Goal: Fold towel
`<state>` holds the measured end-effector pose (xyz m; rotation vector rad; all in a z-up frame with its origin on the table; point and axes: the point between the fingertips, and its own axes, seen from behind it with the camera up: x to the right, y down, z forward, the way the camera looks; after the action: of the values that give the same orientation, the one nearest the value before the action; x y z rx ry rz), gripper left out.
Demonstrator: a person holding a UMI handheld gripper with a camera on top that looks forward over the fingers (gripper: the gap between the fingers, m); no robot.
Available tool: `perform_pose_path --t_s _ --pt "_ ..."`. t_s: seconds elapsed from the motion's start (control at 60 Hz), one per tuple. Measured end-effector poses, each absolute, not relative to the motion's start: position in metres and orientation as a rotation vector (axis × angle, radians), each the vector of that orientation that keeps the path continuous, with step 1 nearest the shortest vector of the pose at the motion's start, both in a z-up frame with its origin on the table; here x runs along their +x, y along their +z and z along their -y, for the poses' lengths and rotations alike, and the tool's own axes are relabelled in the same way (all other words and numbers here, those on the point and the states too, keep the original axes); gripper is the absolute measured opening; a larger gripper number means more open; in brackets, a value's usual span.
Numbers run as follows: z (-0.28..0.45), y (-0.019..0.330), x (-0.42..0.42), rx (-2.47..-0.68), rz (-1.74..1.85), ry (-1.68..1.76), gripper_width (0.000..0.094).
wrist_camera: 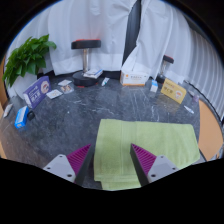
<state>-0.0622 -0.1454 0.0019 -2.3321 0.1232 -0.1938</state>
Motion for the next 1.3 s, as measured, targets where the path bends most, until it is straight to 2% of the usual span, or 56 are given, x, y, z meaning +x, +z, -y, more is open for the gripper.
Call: perform_pose_path --t_s 0.067,0.1,0.15,0.217,0.267,0.367,0.45,0.533,0.617,0.667,0.733,0.783,0.867,0.983,1.033,1.1,1.167,1.3 --pt "0.144 -0.019 -0.059 -2.385 -0.111 -0.211 0.0600" --pt "0.139 -0.014 -0.059 -2.362 -0.087 -0.228 0.0558" --pt "0.137 -0.018 -0.060 -2.357 -0.031 -0.249 0.0427" --pt "0.136 -0.017 -0.049 -2.348 0.011 -0.321 0.0113" --pt "0.135 -0.017 -0.052 -2.345 -0.001 -0.307 0.0060" --pt "0.133 -0.007 -0.051 -2.351 -0.017 -0.269 0.0037" --pt "0.130 0.018 -0.067 -2.319 -0.026 -0.172 0.0037" --pt "0.126 0.069 -0.090 -2.248 -0.085 -0.006 0.0037" --pt "0.127 0.130 -0.089 -2.162 -0.151 0.173 0.0036" --pt "0.127 0.156 -0.081 -2.116 -0.194 0.239 0.0037" --pt "0.127 0.166 -0.055 -2.094 -0.219 0.265 0.0037" --pt "0.130 0.159 -0.028 -2.094 -0.230 0.247 0.0037" --pt "0.134 0.124 0.019 -2.154 -0.267 0.194 0.0074" --pt "0.149 0.068 0.077 -2.262 -0.286 0.130 0.0258" --pt "0.156 0.057 0.104 -2.294 -0.275 0.054 0.0450" --pt "0.164 0.057 0.137 -2.292 -0.253 -0.055 0.0775" --pt "0.173 0.064 0.159 -2.279 -0.241 -0.109 0.0836" --pt "0.192 0.091 0.169 -2.263 -0.205 -0.152 0.0850"
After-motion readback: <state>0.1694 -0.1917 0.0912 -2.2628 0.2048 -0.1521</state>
